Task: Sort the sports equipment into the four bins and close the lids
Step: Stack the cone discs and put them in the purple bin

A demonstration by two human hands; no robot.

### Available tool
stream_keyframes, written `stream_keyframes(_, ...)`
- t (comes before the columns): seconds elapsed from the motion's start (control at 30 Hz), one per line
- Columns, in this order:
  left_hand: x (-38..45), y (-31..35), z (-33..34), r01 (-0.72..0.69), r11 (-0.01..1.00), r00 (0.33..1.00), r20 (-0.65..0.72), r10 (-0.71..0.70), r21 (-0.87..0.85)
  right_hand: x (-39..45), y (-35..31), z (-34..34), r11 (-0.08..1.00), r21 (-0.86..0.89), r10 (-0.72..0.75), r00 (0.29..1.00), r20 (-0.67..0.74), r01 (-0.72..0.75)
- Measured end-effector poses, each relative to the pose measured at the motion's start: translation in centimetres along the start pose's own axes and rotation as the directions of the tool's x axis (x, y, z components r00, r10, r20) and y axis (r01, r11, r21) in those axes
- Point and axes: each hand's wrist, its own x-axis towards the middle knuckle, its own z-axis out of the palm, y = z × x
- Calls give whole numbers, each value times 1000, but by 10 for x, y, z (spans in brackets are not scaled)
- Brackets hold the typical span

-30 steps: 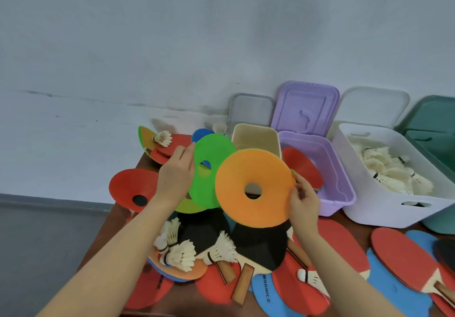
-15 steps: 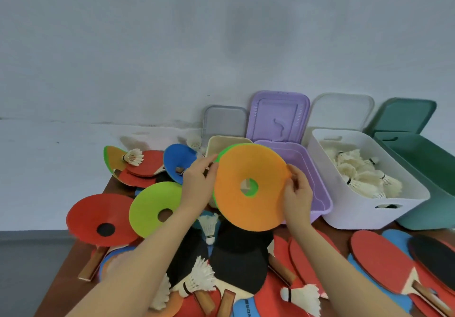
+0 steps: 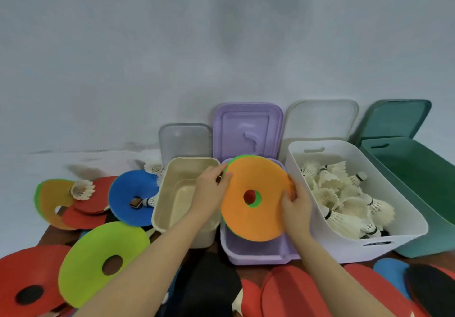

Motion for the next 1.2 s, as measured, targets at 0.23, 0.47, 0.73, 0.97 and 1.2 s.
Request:
stream_keyframes(0.23,51,-25,48,-115,967,989,121,89,227,45,37,18,950,-293,-81,993,91,104)
stream_keyframes(0.47,56,-48,62,-264,580,948,318,8,771,51,63,25,799,-579,-43,976,213,161)
stream_keyframes(0.73,24,-35,10,-259,608,961,263,85,750,26,37,25,765,-549,-140,919,370,337)
stream_keyframes(0.97,-20,-38,-74,-202,676,979,163,121,708,-21,-13,58,755,-428,-317,847,426,497)
stream_keyframes(1.2,-69,-70,-177,-128,714,991,68,112,688,-108,-44,125,833,-221,-387,819,424,508)
